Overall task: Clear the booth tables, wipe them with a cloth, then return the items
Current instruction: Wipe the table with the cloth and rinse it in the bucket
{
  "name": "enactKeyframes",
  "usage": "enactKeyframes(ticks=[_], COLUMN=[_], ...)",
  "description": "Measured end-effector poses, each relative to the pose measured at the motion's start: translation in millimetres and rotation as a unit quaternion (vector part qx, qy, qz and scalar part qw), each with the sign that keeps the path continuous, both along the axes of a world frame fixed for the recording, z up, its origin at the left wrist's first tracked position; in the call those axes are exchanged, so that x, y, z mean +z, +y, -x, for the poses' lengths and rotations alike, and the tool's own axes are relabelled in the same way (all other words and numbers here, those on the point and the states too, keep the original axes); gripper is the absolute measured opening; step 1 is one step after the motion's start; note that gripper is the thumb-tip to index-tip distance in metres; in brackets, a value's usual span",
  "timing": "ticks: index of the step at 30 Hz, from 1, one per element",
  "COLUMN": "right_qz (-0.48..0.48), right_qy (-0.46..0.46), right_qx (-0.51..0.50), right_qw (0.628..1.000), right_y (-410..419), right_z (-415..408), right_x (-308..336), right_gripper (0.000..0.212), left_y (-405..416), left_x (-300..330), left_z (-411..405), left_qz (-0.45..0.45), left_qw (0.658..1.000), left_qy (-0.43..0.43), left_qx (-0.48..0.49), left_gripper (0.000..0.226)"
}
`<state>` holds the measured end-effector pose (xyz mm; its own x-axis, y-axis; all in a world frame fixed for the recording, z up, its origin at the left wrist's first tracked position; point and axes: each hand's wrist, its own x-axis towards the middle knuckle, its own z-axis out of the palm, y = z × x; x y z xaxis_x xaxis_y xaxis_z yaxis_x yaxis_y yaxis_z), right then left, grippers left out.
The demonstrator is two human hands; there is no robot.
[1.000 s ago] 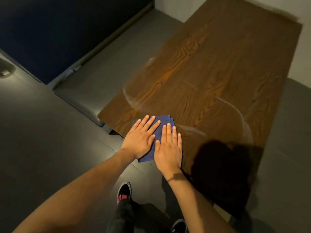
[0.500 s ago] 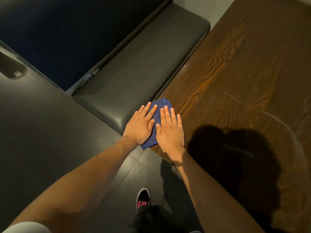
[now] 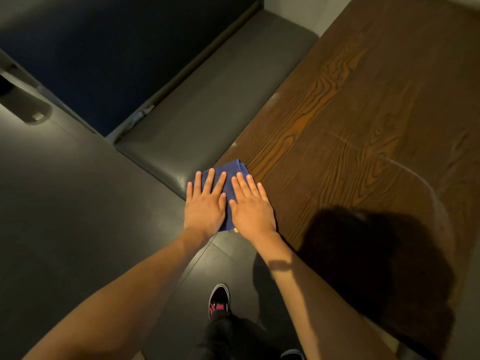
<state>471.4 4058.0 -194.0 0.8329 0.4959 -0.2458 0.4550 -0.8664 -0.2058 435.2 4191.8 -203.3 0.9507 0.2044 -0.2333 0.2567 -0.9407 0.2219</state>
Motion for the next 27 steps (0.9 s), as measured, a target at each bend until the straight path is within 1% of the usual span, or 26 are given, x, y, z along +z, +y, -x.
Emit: enactKeyframes(ticks=[3, 6, 8, 10, 11, 16, 21, 27], right_qz=[0.006, 0.01, 0.014, 0.022, 0.026, 0.029, 0.031, 0.03], right_qy=[-0.002, -0.007, -0.012, -0.013, -0.013, -0.015, -0.032, -0.043], right_qx=[0.005, 0.0, -0.011, -0.015, -0.017, -0.069, -0.131, -0.199], right_qw=[1.0, 1.0, 1.0, 1.0, 0.999, 0.997, 0.99, 0.979], right_y=[-20, -49, -70, -90, -98, -149, -217, -308], right_z=[17, 32, 38, 38, 37, 26, 17, 16], right_x=[0, -1, -1, 0, 1, 7, 8, 4], right_gripper=[0.059, 0.059, 0.059, 0.059, 0.059, 0.059, 0.059, 0.058], left_y=[-22, -49, -69, -87, -95, -146, -213, -306], left_x=[3, 5, 8, 8, 9, 10, 8, 9], left_z=[16, 29, 33, 30, 27, 0, -27, -49], left_qz=[0.0, 0.002, -0.007, -0.022, -0.026, -0.029, -0.036, -0.035], left_qw=[1.0, 1.0, 1.0, 0.999, 0.999, 0.996, 0.989, 0.976], left_qy=[-0.004, 0.006, 0.009, 0.014, 0.016, 0.003, -0.015, -0.018], left_qx=[-0.007, -0.016, -0.024, -0.032, -0.037, -0.082, -0.141, -0.214], left_gripper=[0.072, 0.074, 0.069, 0.057, 0.055, 0.055, 0.056, 0.057])
